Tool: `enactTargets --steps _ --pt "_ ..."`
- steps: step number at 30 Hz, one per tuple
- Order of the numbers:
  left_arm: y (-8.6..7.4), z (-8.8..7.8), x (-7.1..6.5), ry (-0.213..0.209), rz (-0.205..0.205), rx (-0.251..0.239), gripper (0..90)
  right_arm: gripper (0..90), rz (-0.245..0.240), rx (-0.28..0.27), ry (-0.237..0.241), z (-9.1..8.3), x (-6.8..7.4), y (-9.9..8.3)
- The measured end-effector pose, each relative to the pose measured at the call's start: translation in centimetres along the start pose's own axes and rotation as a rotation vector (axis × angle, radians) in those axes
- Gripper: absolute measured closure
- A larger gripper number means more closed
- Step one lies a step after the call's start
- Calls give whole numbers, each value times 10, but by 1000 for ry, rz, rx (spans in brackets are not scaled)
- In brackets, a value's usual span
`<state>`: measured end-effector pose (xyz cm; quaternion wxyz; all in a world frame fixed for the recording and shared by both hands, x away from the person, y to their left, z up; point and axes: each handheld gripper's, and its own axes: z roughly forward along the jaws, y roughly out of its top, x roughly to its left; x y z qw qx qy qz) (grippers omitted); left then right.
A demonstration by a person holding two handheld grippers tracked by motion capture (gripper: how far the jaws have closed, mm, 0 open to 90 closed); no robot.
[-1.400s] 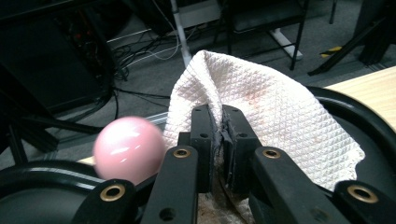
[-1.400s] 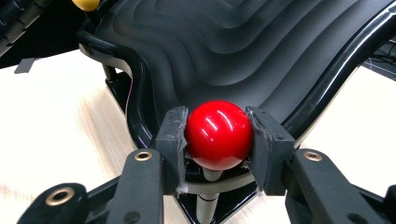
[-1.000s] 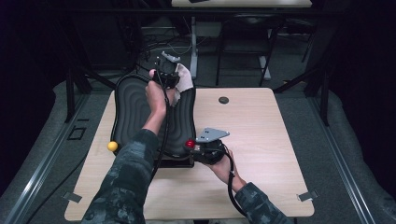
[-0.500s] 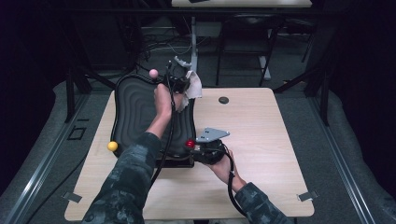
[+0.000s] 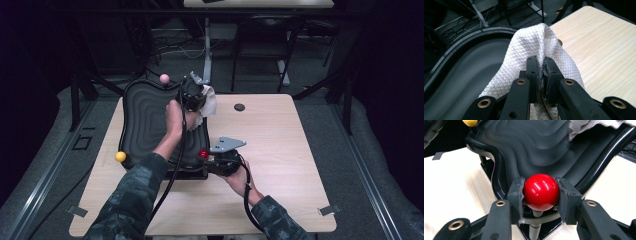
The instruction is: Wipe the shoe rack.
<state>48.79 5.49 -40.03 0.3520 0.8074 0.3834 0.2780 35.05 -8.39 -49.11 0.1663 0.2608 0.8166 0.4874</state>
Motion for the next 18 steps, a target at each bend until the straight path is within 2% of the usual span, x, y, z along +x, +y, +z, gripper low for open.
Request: enactTargets --steps 9,18 --pt "-20 -11 -8 -33 25 9 839 600 4 -2 1 0 0 0" --pt "-41 -21 -14 -72 32 6 839 600 1 -1 0 0 0 0"
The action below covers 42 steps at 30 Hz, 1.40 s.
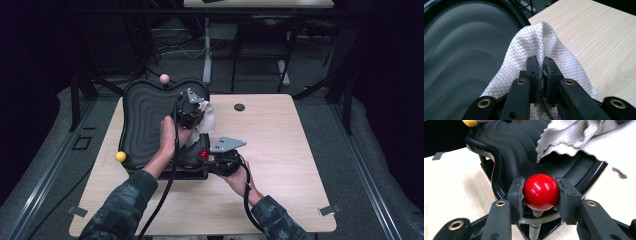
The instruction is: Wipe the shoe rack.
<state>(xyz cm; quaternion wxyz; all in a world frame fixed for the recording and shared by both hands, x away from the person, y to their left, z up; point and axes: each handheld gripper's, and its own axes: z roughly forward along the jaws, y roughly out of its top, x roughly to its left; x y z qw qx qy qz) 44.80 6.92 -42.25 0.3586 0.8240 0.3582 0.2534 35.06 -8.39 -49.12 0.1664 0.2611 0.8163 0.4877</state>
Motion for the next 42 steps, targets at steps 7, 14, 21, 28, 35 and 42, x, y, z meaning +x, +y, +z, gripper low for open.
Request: enactTargets --steps 7,14,21,28,35,42 --pt "-15 -7 -7 -40 16 4 838 600 2 -3 1 0 0 0" --pt "-29 -13 -14 -90 23 9 838 600 -1 2 -3 0 0 0" --pt "-40 -19 -20 -136 45 29 838 600 1 -4 -1 0 0 0" --pt "-45 -20 -22 -169 42 36 838 601 0 -3 -2 0 1 0" --pt "-44 -19 -23 -153 43 23 838 601 2 -3 -1 0 1 0" --pt "-36 -16 -18 -121 42 13 838 600 -1 -4 -4 0 0 0"
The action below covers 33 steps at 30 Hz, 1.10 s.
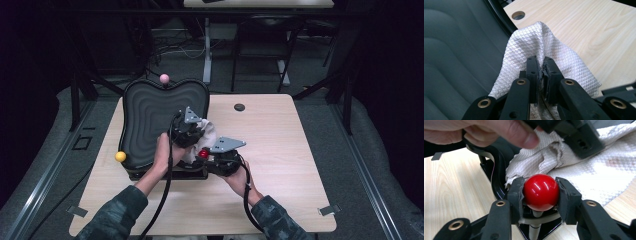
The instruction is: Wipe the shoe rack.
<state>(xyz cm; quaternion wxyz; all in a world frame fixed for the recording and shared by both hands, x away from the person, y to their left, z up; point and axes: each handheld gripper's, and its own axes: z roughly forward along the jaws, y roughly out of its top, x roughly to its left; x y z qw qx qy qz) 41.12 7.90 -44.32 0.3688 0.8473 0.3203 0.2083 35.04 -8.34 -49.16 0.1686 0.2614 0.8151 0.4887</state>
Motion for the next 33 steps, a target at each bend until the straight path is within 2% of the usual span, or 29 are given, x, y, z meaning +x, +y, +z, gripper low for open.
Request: enactTargets --steps 7,16,31,33 --pt "12 4 10 39 -3 -7 838 600 1 -1 1 0 0 0" --pt "36 13 25 101 -13 -22 838 601 1 0 -1 0 0 0" --pt "73 30 42 191 -60 -48 838 600 4 0 -6 0 1 0" --pt "77 32 44 201 -83 -57 838 600 4 -3 -1 0 1 0"
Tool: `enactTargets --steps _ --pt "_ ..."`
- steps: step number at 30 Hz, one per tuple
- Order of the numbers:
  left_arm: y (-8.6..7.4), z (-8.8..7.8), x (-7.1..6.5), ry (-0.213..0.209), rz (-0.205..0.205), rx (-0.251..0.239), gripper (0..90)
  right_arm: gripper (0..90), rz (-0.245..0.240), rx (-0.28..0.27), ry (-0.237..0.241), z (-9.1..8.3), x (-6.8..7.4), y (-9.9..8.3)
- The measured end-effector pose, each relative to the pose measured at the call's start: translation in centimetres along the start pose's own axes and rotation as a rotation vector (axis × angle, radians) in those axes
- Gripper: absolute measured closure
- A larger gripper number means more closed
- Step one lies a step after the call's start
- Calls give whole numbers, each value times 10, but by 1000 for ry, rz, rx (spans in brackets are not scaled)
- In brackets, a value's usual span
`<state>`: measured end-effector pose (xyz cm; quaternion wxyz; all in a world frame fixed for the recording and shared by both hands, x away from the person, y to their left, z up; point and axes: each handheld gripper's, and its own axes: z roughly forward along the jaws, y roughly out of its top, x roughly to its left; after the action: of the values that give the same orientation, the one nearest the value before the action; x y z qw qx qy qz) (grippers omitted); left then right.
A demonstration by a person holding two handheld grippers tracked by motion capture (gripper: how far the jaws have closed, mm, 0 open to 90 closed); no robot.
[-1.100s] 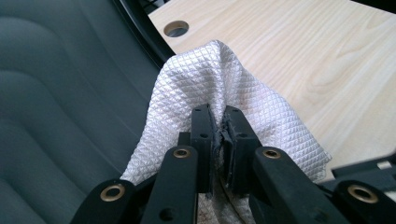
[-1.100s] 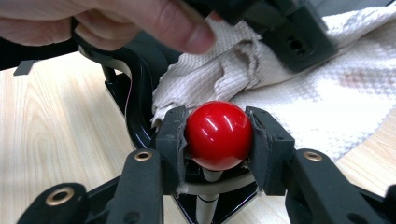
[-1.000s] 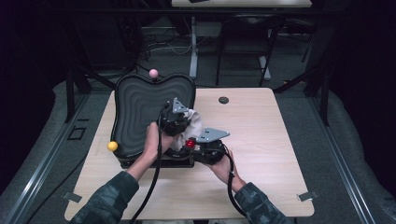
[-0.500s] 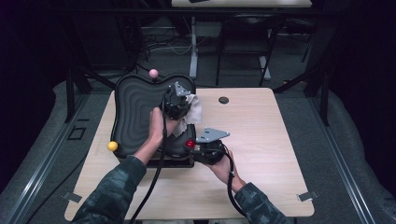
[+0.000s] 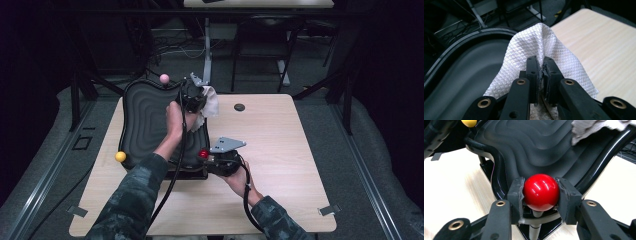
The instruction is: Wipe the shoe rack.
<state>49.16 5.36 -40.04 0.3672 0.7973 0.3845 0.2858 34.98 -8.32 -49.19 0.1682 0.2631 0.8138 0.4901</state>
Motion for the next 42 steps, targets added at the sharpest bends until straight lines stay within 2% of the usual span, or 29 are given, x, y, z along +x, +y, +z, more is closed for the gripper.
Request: enactTargets --steps 6,11,15,20,23,31,42 --pt "13 7 5 52 -47 -9 838 600 -1 -1 -3 0 0 0" --pt "21 10 15 100 -84 -5 838 600 -1 0 -4 0 0 0" --pt "24 10 24 127 -117 -2 838 600 -1 0 -4 0 0 0" --pt "23 6 33 162 -139 6 838 600 -1 0 -5 0 0 0" --pt "22 4 39 168 -158 7 838 600 -1 0 -5 0 0 0" --pt "19 -1 48 190 -177 12 838 600 -2 0 -4 0 0 0" --pt "13 -8 56 207 -189 22 838 600 -3 2 -7 0 0 0"
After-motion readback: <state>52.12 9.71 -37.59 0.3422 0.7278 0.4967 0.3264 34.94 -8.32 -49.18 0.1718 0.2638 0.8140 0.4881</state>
